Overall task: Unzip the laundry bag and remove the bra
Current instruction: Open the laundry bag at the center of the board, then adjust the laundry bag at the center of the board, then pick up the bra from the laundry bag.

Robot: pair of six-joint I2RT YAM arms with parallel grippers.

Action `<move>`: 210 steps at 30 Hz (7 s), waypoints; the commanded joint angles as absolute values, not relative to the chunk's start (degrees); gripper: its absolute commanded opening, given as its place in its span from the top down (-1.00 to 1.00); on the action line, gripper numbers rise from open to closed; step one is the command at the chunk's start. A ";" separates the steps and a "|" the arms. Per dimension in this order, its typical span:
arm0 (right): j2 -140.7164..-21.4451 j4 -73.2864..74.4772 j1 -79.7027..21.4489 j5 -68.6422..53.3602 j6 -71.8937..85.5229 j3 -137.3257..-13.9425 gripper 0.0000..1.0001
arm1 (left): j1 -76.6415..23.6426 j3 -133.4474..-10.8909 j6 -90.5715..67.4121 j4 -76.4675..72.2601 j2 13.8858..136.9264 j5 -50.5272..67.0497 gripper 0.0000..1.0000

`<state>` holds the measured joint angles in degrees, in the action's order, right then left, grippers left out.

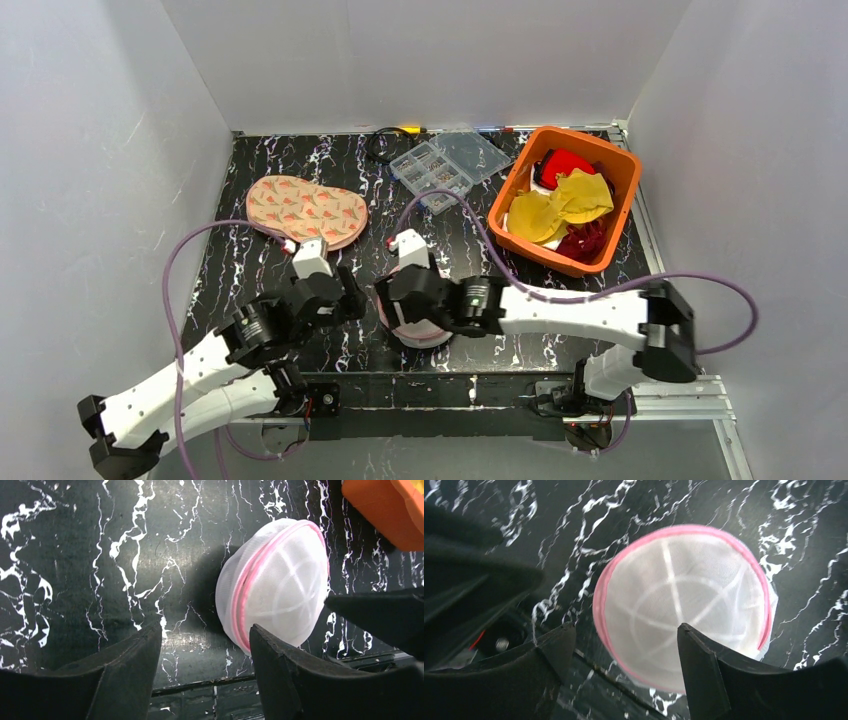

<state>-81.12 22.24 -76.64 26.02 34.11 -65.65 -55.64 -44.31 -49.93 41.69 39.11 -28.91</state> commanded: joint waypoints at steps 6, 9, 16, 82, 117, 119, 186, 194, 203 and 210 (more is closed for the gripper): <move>-95.39 30.02 -78.49 50.19 42.63 -79.54 -0.74 | -55.39 -36.27 -61.87 52.11 23.01 -34.35 -0.36; -99.69 32.31 -78.86 51.48 43.18 -83.09 -0.79 | -55.37 -35.15 -63.52 53.51 21.10 -34.86 -0.41; -106.19 41.01 -79.69 56.02 44.22 -89.83 -0.77 | -55.37 -35.04 -64.32 54.40 21.18 -34.30 -0.44; -46.80 36.44 -81.19 45.18 44.13 -52.53 0.97 | -52.89 -53.30 -37.22 35.54 62.90 -23.83 -0.32; -64.35 21.24 -80.14 40.44 44.40 -49.73 -0.44 | -51.29 -42.11 -49.51 32.21 54.83 -14.70 1.00; -67.24 19.35 -79.09 40.53 44.58 -48.45 -0.48 | -51.29 -41.28 -49.74 31.91 54.28 -14.55 1.00; -58.81 16.85 -74.39 23.21 34.64 -50.12 -0.36 | -51.20 -36.89 -44.05 23.56 56.59 -6.32 1.00; -71.60 8.60 -81.52 29.79 35.67 -51.09 -0.80 | -51.24 -31.70 -46.38 21.82 52.71 -5.74 1.00; -80.90 7.83 -85.32 38.85 34.63 -53.49 -0.86 | -51.22 -29.26 -47.43 20.79 50.30 -5.18 1.00; -84.80 9.58 -85.57 45.97 35.13 -54.20 -0.69 | -51.23 -28.13 -48.08 20.08 49.47 -4.71 1.00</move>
<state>-83.09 9.87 -85.43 38.81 35.11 -51.68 -51.46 -28.88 -47.68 19.62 50.59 -5.32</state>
